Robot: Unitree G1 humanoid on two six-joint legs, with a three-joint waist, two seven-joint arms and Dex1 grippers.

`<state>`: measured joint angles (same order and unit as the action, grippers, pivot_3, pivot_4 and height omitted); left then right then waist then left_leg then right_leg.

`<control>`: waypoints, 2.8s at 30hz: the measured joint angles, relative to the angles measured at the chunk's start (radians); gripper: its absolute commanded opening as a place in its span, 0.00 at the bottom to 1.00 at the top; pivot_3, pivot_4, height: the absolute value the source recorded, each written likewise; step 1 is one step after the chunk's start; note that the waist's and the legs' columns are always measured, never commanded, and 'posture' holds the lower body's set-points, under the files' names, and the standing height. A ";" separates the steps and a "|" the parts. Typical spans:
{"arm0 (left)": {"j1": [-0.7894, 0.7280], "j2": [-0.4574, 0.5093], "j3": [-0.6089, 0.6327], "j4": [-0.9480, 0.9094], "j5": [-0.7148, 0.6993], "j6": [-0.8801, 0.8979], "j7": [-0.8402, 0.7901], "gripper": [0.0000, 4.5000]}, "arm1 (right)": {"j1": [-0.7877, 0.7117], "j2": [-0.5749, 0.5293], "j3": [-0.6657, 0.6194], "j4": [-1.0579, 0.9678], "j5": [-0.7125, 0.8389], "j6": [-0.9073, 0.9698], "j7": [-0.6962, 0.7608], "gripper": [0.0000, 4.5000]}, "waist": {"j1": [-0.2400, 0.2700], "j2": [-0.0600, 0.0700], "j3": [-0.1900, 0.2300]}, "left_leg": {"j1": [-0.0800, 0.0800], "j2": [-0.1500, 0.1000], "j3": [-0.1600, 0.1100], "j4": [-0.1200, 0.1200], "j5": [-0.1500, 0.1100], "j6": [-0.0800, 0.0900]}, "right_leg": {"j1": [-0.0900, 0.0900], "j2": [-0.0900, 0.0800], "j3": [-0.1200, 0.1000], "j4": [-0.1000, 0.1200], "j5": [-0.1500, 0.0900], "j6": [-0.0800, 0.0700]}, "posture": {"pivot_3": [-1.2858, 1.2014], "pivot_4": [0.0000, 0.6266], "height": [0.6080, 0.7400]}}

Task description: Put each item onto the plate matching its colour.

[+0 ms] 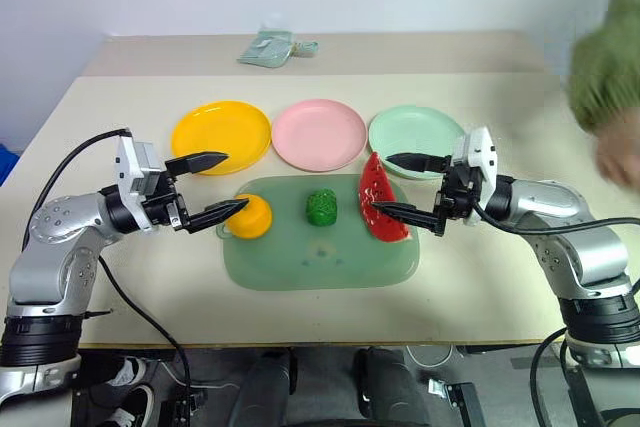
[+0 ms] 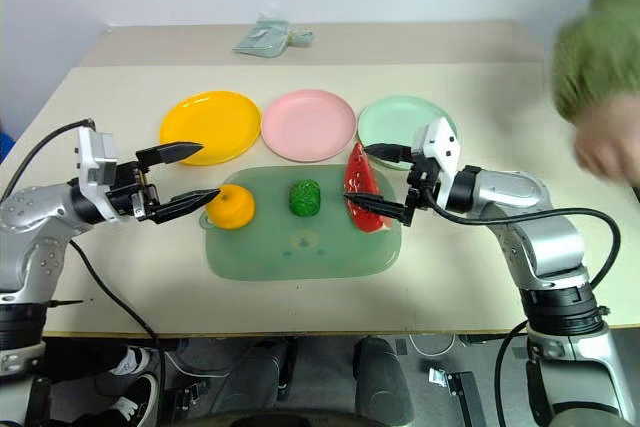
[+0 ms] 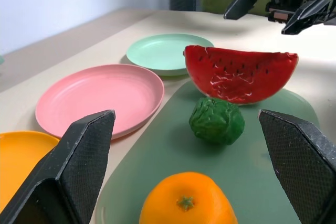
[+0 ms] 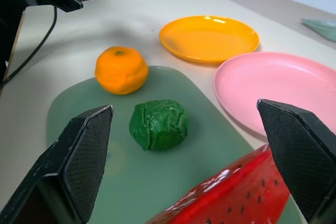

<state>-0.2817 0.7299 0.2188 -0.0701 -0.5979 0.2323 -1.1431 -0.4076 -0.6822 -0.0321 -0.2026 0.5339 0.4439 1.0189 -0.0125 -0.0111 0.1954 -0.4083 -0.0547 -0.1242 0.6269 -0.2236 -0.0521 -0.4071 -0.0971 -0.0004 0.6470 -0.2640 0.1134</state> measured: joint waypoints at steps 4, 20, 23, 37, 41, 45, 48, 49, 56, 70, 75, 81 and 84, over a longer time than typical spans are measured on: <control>-0.021 -0.031 -0.011 0.039 0.005 -0.015 -0.007 1.00 | 0.002 -0.001 -0.002 -0.004 0.000 0.004 -0.004 1.00 | 0.001 0.000 0.000 | 0.000 0.000 0.000 0.000 0.000 0.000 | 0.000 0.000 0.000 0.000 0.000 0.000 | 0.52 0.24 1.00; -0.075 0.035 -0.043 0.164 0.026 -0.038 -0.158 1.00 | 0.029 -0.094 -0.055 -0.130 0.029 0.077 -0.019 1.00 | -0.002 0.000 0.000 | 0.000 0.001 0.000 0.000 0.000 0.000 | -0.001 0.000 0.000 0.000 0.000 0.000 | 0.52 0.24 1.00; -0.096 0.084 -0.064 0.170 0.065 -0.046 -0.198 1.00 | -0.069 -0.134 -0.024 -0.141 0.016 0.099 -0.016 1.00 | 0.000 0.002 0.001 | -0.001 0.001 0.001 0.001 0.000 0.000 | -0.001 0.000 0.000 0.000 0.000 0.000 | 0.52 0.24 1.00; -0.121 -0.007 -0.225 0.316 0.307 -0.316 -0.160 1.00 | -0.087 -0.109 0.014 -0.144 0.018 0.074 0.015 1.00 | 0.002 0.001 0.001 | -0.001 0.000 0.001 0.000 0.000 0.001 | -0.001 0.000 0.000 -0.001 0.000 0.000 | 0.52 0.24 1.00; -0.189 -0.050 -0.264 0.452 0.392 -0.421 -0.121 1.00 | -0.085 -0.111 0.014 -0.149 0.019 0.075 0.008 1.00 | 0.002 0.001 0.001 | -0.001 -0.001 0.001 0.000 0.000 0.001 | -0.001 0.000 0.000 -0.001 0.000 0.000 | 0.52 0.24 1.00; -0.214 -0.067 -0.281 0.512 0.415 -0.475 -0.115 0.88 | -0.085 -0.111 0.013 -0.150 0.019 0.076 -0.003 1.00 | 0.001 0.001 0.000 | 0.000 -0.001 0.001 0.000 0.000 0.001 | 0.000 0.000 0.000 0.000 0.000 0.000 | 0.52 0.24 1.00; -0.215 -0.086 -0.274 0.527 0.407 -0.482 -0.116 0.78 | -0.086 -0.112 0.010 -0.152 0.020 0.088 -0.016 1.00 | 0.001 0.001 0.000 | 0.000 -0.001 0.001 0.001 0.000 0.001 | 0.000 0.000 0.000 0.000 0.000 0.000 | 0.52 0.24 1.00; -0.215 -0.089 -0.274 0.528 0.405 -0.482 -0.115 0.78 | -0.087 -0.112 0.010 -0.157 0.020 0.092 -0.020 1.00 | 0.002 0.001 0.000 | 0.000 -0.001 0.001 0.001 0.000 0.001 | 0.000 0.000 0.000 0.000 0.000 0.000 | 0.52 0.24 1.00; -0.218 -0.108 -0.248 0.532 0.372 -0.422 -0.087 0.78 | -0.125 -0.108 0.011 -0.177 0.030 0.128 -0.052 1.00 | 0.001 0.001 0.000 | 0.000 -0.001 0.000 0.001 0.000 0.001 | 0.000 0.000 0.000 0.000 0.000 0.001 | 0.52 0.24 1.00; -0.701 -0.301 -0.079 1.067 0.481 -0.375 0.730 0.78 | -0.260 0.095 0.110 -0.002 -0.204 -0.014 -0.274 1.00 | -0.002 -0.006 0.001 | -0.002 -0.003 0.000 0.002 0.000 0.001 | -0.001 0.000 -0.001 0.001 0.001 0.002 | 0.52 0.24 1.00; -0.707 -0.327 -0.110 1.177 0.545 -0.401 0.818 1.00 | -0.223 0.085 0.100 0.004 -0.216 -0.068 -0.247 1.00 | -0.005 -0.006 0.001 | -0.002 -0.003 0.001 0.003 0.000 0.000 | -0.002 0.000 -0.001 0.003 0.001 0.002 | 0.52 0.24 1.00; -0.726 -0.307 -0.107 1.179 0.545 -0.426 0.788 1.00 | -0.200 0.080 0.092 0.004 -0.216 -0.084 -0.239 1.00 | -0.004 -0.006 0.001 | -0.002 -0.003 0.001 0.003 0.000 0.000 | -0.002 0.000 -0.001 0.003 0.001 0.002 | 0.52 0.24 1.00; -0.724 -0.299 -0.106 1.167 0.543 -0.441 0.754 1.00 | -0.195 0.080 0.092 0.004 -0.217 -0.087 -0.237 1.00 | -0.004 -0.006 0.001 | -0.002 -0.003 0.001 0.003 0.000 0.000 | -0.002 0.000 -0.001 0.003 0.001 0.002 | 0.52 0.24 1.00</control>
<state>-1.0055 0.4312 0.1124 1.0965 -0.0554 -0.2091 -0.3889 -0.6029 -0.6018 0.0603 -0.1984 0.3172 0.3565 0.7818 -0.0163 -0.0171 0.1963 -0.4102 -0.0574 -0.1235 0.6294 -0.2239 -0.0517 -0.4091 -0.0968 -0.0016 0.6496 -0.2630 0.1155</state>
